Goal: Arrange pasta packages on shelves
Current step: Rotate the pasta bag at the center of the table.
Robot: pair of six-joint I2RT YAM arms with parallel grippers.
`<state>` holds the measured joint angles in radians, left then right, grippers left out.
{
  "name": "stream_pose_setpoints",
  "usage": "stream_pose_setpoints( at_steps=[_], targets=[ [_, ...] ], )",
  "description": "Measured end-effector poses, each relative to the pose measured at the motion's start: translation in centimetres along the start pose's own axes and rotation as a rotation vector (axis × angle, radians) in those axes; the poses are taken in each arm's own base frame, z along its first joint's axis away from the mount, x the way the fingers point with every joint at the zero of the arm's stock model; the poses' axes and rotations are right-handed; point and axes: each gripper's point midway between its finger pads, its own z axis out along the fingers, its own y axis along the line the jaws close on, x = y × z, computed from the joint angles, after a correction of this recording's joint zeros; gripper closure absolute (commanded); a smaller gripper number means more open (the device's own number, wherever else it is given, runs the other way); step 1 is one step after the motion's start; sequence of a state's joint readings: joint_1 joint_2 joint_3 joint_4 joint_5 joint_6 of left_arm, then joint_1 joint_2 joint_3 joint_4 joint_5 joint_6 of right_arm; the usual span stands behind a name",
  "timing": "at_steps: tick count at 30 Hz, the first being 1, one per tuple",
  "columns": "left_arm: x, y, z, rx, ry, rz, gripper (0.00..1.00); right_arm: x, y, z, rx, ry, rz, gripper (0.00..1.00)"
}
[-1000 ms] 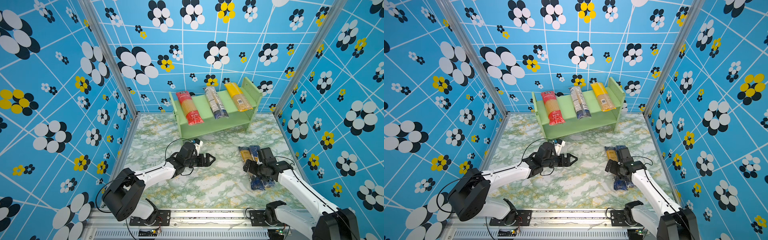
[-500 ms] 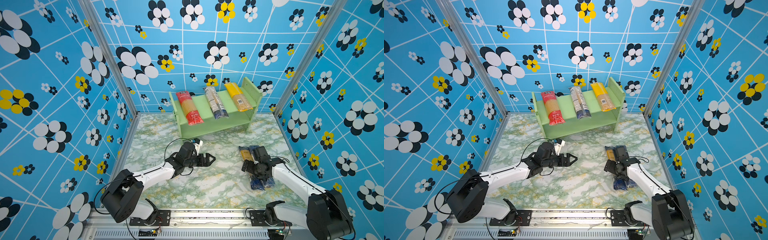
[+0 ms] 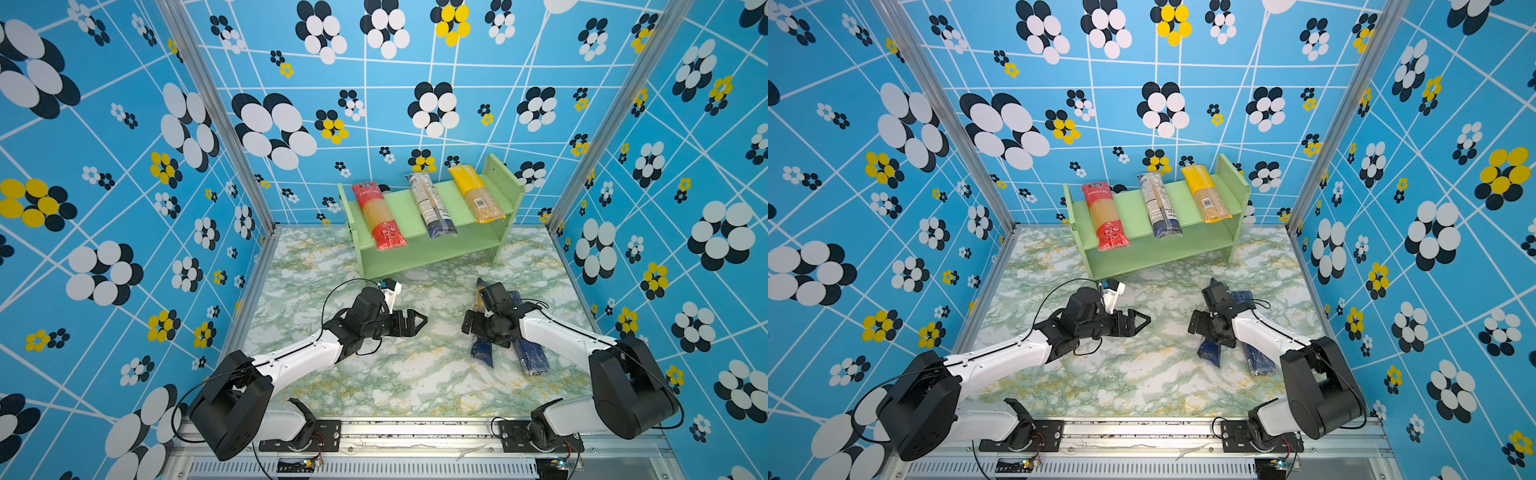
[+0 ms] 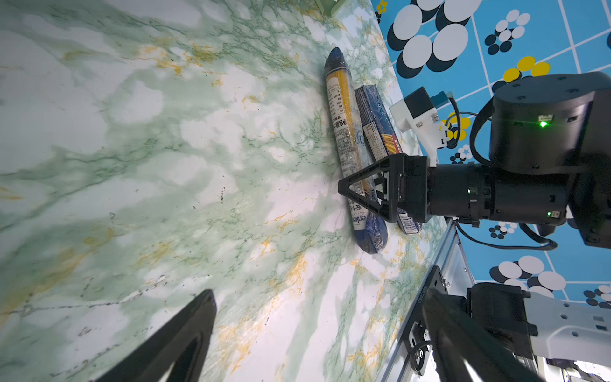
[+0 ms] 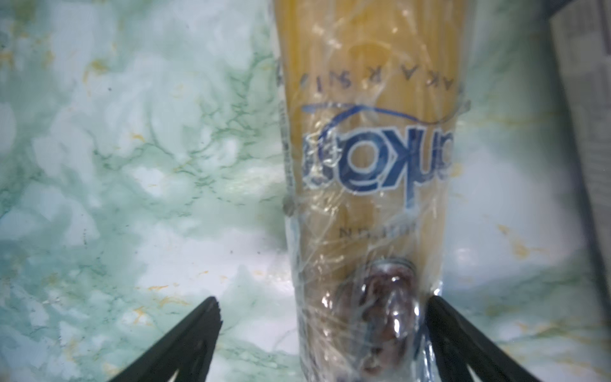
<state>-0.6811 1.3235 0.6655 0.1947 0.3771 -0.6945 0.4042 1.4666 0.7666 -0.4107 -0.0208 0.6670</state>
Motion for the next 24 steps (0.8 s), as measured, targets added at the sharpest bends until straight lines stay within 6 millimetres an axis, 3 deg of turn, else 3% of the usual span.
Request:
stream_pose_setpoints(
  at_steps=[5,14,24],
  targets=[
    [0.0,0.0,-0.8,-0.004,-0.015,0.008,0.01,-0.3,1.2,0.1,-0.019,-0.002,-0.019,0.01],
    [0.1,0.5,-1.2,-0.024,-0.017,-0.001,0.01,-0.7,0.5,-0.7,0.008,-0.045,-0.017,0.01],
    [0.1,0.7,-1.2,-0.029,-0.014,-0.004,0.01,1.1,-0.8,0.1,0.067,-0.034,-0.035,0.01]
  ],
)
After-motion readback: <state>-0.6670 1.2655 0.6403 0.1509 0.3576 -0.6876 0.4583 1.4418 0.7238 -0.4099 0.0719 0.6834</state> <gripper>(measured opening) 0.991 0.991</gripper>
